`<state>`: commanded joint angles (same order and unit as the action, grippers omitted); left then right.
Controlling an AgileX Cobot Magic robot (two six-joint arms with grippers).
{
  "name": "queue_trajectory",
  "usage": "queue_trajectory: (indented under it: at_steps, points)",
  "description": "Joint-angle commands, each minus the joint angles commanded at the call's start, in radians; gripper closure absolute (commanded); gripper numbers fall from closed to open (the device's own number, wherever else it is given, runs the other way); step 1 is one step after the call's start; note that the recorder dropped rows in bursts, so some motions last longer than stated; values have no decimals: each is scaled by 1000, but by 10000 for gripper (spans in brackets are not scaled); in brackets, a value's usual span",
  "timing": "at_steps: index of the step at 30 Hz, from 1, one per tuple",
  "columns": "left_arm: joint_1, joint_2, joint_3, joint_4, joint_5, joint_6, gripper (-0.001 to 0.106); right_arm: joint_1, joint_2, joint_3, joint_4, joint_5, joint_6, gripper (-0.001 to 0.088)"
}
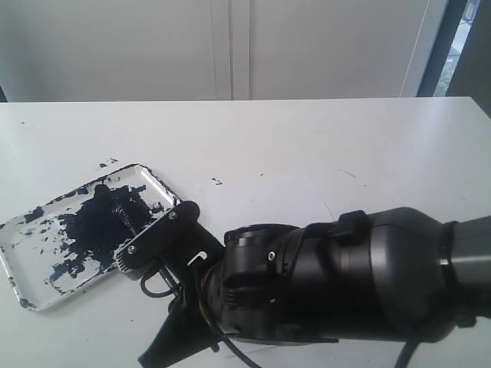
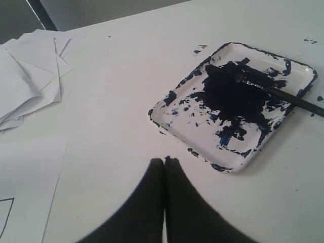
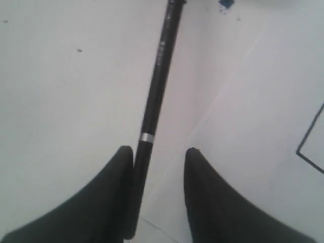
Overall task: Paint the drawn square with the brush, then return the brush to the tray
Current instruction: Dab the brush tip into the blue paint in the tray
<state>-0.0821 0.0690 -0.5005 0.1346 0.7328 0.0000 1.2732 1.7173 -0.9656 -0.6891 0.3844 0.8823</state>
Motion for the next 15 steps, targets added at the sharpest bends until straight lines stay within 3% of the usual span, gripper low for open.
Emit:
queue_trajectory:
  at_steps: [4,8,15]
  points:
    - [0,0,0,0,0,0,1053,14,0,0,27,-65,-16,526]
    - [0,0,0,0,0,0,1053,22,18,0,27,-22,-37,425]
    - [0,0,0,0,0,0,1053,22,43,0,15,-6,-37,422]
